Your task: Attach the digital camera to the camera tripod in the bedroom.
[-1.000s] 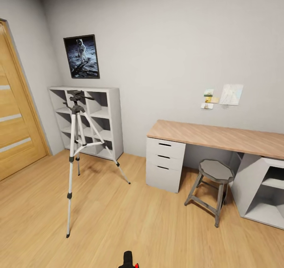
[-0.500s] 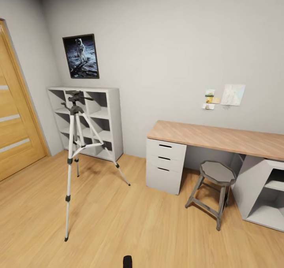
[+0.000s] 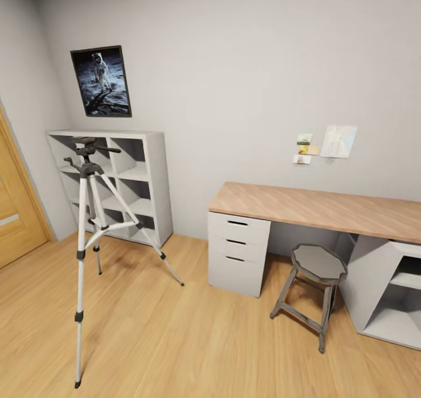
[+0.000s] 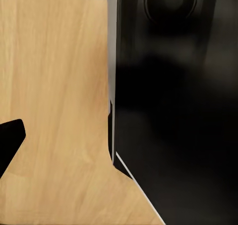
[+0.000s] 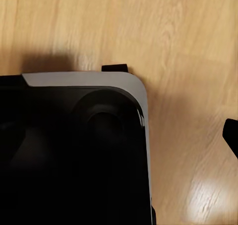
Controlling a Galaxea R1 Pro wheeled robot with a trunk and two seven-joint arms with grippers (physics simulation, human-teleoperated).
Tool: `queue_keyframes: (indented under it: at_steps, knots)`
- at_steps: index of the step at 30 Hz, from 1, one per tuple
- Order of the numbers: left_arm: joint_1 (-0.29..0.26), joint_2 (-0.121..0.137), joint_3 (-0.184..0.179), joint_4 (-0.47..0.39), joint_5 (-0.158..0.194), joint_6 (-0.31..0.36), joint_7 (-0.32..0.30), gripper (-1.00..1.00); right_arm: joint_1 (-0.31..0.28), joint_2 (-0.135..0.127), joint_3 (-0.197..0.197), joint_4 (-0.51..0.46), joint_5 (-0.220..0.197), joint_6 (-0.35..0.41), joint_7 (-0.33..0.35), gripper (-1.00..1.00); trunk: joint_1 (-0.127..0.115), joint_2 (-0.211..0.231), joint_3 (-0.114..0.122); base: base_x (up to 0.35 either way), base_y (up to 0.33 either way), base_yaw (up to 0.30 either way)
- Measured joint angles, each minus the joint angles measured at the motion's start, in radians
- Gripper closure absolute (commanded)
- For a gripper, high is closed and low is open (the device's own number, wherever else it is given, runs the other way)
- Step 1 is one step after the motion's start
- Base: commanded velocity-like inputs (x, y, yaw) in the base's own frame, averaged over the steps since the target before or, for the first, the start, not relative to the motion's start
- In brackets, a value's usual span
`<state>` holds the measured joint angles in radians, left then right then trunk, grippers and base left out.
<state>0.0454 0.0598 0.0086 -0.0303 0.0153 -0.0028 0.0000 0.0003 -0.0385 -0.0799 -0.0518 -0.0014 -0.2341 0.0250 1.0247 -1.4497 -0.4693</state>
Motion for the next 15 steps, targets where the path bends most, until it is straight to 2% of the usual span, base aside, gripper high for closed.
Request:
queue_keyframes:
  at_steps: [15]
  knots:
    - [0.0,0.002,0.0,0.0,0.0,-0.005,0.0,-1.0,0.0,0.0,0.0,0.0,0.001,-0.001,-0.001,-1.0,0.0,0.0,0.0,0.024,0.0,-0.005]
